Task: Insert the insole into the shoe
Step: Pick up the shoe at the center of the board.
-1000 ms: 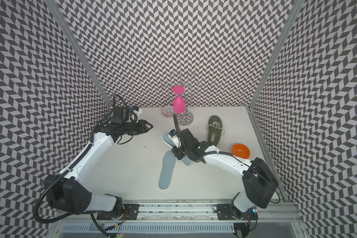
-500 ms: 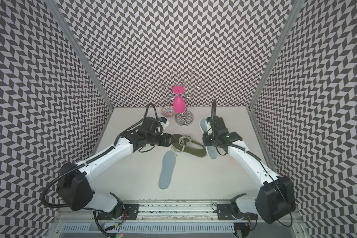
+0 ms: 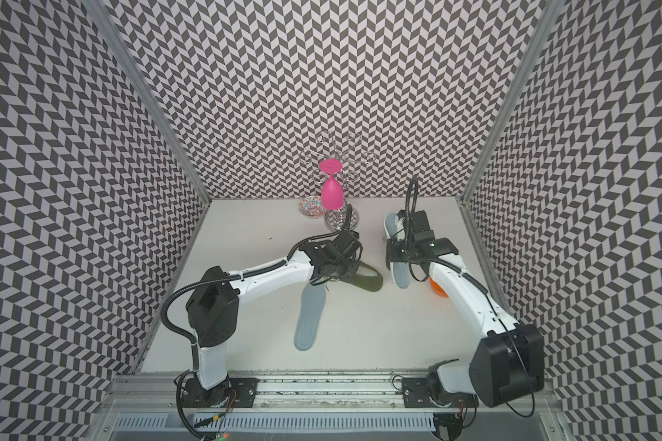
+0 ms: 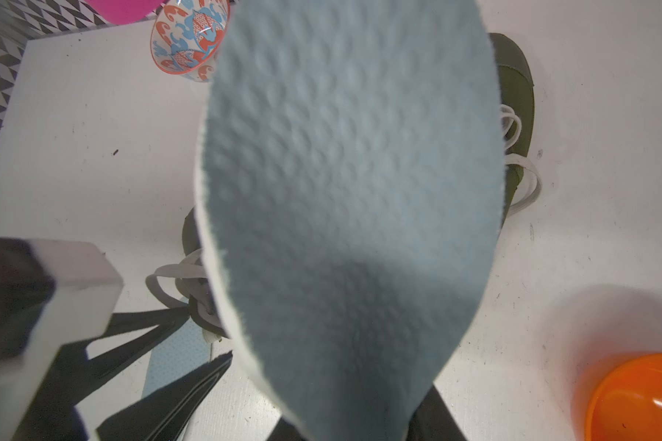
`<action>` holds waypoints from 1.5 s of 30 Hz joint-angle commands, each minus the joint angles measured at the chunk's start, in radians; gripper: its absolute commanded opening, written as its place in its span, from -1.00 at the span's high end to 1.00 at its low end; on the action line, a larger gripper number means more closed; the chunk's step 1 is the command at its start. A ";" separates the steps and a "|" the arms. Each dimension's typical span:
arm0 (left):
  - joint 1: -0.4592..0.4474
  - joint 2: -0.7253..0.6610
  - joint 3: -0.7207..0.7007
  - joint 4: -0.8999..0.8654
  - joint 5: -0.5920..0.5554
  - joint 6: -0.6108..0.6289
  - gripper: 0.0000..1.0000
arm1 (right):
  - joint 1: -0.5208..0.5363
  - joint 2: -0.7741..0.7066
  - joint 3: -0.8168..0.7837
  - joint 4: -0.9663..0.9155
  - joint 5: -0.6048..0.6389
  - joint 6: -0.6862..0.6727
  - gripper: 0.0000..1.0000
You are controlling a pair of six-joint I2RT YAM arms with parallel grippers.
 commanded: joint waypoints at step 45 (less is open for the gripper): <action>0.250 -0.237 -0.282 0.381 0.559 0.338 1.00 | 0.210 -0.005 -0.178 -0.123 -0.282 -0.057 0.36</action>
